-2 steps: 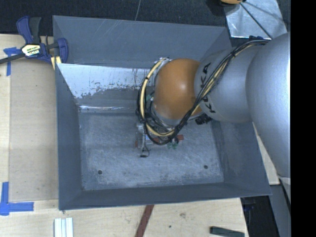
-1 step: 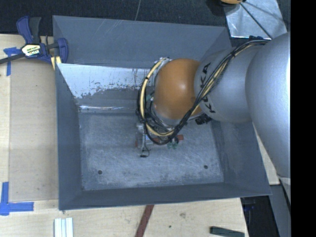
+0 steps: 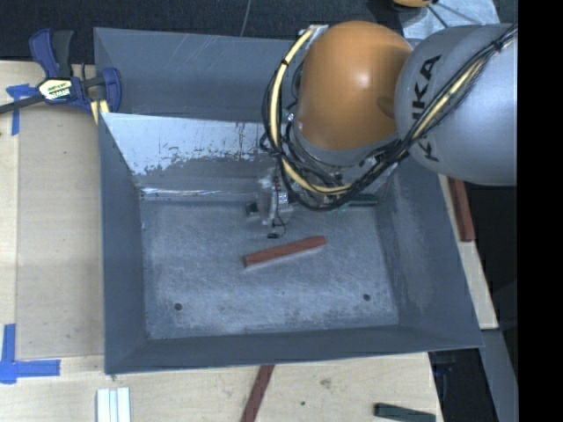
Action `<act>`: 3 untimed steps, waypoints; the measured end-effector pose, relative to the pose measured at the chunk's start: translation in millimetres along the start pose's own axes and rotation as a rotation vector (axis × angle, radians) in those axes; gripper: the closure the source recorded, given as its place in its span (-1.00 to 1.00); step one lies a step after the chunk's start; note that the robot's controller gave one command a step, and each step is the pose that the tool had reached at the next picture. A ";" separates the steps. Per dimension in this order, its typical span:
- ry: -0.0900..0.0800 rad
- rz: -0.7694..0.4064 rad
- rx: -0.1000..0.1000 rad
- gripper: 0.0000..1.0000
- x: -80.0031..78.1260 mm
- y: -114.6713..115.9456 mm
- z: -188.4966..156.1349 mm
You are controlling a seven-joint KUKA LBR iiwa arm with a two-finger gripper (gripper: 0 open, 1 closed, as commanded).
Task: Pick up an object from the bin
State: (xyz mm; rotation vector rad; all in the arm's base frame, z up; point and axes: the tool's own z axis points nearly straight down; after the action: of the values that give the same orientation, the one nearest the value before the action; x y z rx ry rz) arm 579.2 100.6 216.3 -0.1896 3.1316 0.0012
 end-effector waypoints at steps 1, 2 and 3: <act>0.001 0.000 0.000 1.00 0.2 -0.1 0.3; -0.004 0.026 0.000 1.00 -3.0 2.9 48.5; 0.003 -0.025 0.000 -1.00 74.3 -12.2 64.0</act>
Offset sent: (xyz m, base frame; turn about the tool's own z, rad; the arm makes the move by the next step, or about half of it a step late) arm 0.0013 0.0048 -0.0674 0.0346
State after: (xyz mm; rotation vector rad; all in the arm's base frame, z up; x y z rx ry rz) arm 507.1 79.6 152.0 -0.2291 3.1318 0.0004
